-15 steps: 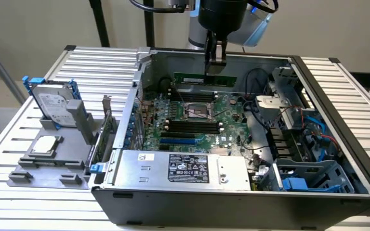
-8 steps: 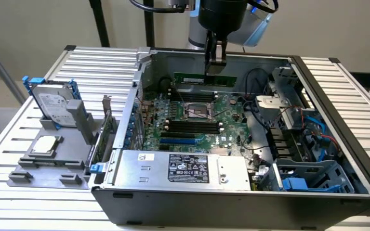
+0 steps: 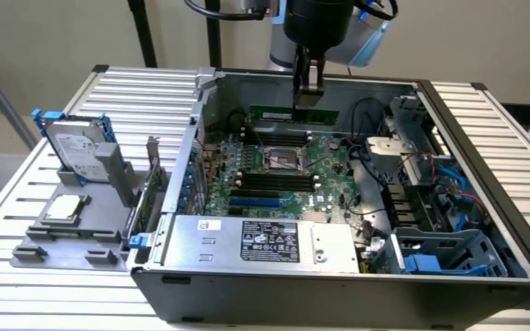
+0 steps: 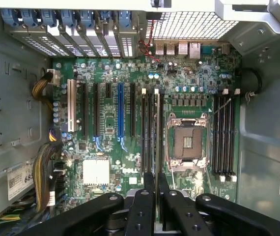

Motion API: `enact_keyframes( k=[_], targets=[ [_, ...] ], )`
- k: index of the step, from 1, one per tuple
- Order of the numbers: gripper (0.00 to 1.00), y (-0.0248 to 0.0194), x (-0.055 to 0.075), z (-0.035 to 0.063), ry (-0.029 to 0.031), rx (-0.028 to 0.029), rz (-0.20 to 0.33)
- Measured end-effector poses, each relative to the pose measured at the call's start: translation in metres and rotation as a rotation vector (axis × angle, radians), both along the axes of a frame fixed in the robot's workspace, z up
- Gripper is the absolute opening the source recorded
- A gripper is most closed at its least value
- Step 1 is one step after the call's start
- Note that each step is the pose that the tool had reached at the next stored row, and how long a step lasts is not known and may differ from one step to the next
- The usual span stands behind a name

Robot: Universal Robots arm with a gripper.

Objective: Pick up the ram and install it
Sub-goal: 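Insert the ram into the slot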

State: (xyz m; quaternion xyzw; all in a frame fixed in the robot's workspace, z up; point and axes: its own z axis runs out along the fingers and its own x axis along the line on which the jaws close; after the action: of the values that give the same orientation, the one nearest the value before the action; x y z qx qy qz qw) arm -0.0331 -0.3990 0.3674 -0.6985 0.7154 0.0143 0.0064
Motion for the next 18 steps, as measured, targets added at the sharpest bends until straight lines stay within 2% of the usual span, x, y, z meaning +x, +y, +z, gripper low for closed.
enact_keyframes(
  k=[7, 9, 14, 18],
  targets=[
    [0.14, -0.0014, -0.006, -0.0126, 0.0001, -0.0001, 0.002],
    [0.14, -0.0031, -0.007, -0.0162, 0.0000, 0.0001, 0.003],
    [0.14, -0.0105, -0.007, -0.0254, 0.0000, 0.0002, 0.004],
    [0.14, -0.0125, -0.007, -0.0326, 0.0000, 0.0001, 0.003]
  ],
)
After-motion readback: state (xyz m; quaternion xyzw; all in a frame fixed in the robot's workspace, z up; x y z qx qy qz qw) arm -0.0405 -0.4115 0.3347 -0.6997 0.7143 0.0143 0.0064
